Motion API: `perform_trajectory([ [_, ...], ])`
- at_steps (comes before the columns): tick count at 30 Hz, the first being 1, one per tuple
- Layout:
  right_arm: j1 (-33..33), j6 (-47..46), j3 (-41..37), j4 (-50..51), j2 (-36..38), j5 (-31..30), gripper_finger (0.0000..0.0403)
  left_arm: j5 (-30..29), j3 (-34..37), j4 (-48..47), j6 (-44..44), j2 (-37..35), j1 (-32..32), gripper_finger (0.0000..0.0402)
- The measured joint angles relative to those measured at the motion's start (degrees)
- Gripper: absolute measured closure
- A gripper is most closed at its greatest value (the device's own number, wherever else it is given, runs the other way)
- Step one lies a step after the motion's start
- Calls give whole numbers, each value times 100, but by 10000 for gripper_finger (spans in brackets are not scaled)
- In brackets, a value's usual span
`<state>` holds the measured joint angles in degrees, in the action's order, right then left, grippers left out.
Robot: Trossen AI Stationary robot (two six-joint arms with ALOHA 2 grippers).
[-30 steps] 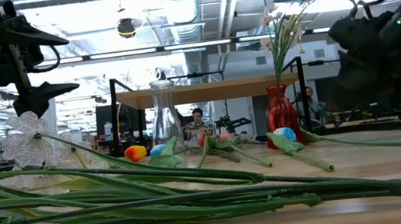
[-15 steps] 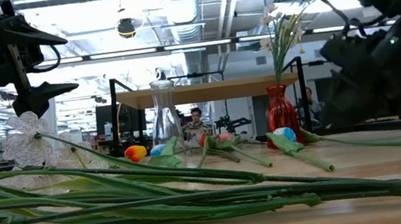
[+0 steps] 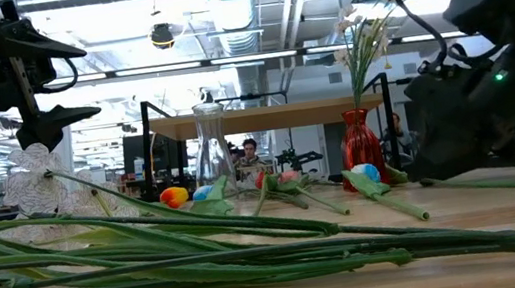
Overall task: Pick and place flowers into a vace then onto a shelf
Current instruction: Put the dark red flower into the red vase
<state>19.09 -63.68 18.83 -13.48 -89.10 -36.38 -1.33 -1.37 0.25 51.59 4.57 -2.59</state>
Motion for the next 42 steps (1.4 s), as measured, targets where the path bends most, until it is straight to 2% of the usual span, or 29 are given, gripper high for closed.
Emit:
perform_trajectory([
  [12, -50, -245, 24, 111, -7, -4, 396, 50, 0, -45, 0, 0, 0, 69],
  [33, -46, -1284, 100, 290, -20, -277, 402, 59, -2, -74, 2, 1, -2, 69],
  [37, -48, -1565, 368, 886, -18, -258, 402, 59, -2, -76, 2, 1, -2, 69],
  [42, 4, -2085, 695, 2468, 295, -168, 402, 60, -2, -76, 2, 1, 0, 69],
])
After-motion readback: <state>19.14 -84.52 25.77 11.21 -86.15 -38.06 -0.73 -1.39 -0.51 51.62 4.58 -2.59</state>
